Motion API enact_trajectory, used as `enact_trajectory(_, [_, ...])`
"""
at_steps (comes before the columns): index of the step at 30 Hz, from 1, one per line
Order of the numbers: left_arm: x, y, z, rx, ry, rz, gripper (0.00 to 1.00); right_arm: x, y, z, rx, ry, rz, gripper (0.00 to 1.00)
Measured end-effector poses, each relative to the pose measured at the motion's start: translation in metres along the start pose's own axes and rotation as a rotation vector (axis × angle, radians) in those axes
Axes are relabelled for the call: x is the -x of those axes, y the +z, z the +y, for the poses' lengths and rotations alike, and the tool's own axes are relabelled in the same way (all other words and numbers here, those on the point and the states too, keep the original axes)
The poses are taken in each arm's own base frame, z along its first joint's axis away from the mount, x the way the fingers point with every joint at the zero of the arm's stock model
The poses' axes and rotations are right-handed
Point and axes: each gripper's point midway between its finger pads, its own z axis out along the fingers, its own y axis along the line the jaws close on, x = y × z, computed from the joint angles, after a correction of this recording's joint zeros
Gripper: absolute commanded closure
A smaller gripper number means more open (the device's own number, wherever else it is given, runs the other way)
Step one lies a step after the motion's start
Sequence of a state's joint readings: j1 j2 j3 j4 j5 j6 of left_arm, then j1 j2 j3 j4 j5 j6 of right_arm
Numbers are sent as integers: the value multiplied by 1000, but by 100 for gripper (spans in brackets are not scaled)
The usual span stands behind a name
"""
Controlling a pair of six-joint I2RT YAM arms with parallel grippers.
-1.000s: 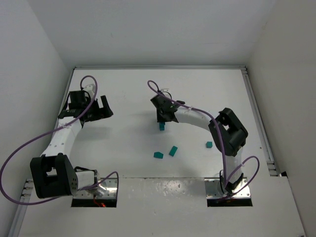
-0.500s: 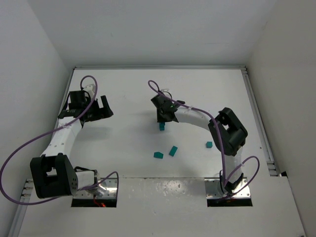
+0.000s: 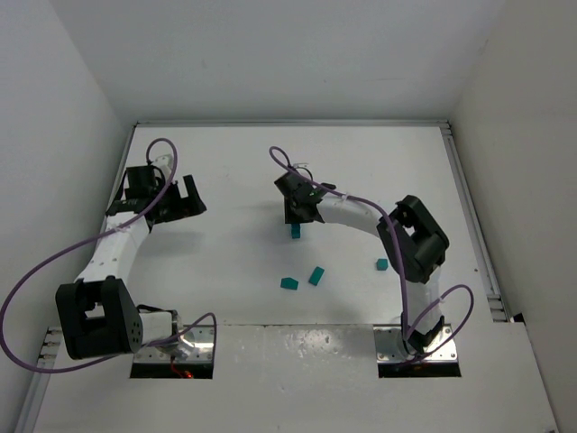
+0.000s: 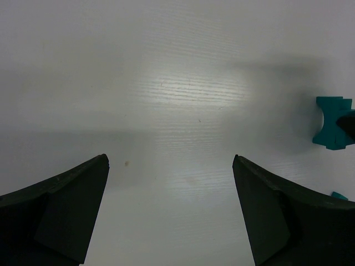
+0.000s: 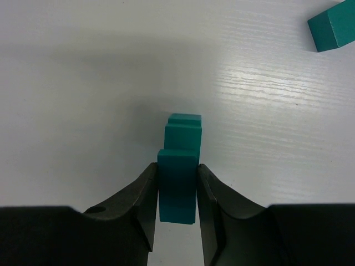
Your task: Build the wood block tower
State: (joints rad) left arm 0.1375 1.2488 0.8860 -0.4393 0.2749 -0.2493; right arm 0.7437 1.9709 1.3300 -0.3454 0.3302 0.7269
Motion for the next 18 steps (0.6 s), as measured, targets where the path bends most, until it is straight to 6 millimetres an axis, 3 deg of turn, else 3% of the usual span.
enact_trajectory(7, [0, 0, 0, 0, 0, 0, 0, -1, 3, 0, 0, 2, 7, 60])
enact_trajectory(18, [0, 0, -1, -4, 0, 1, 0, -3, 2, 2, 16, 6, 18, 35])
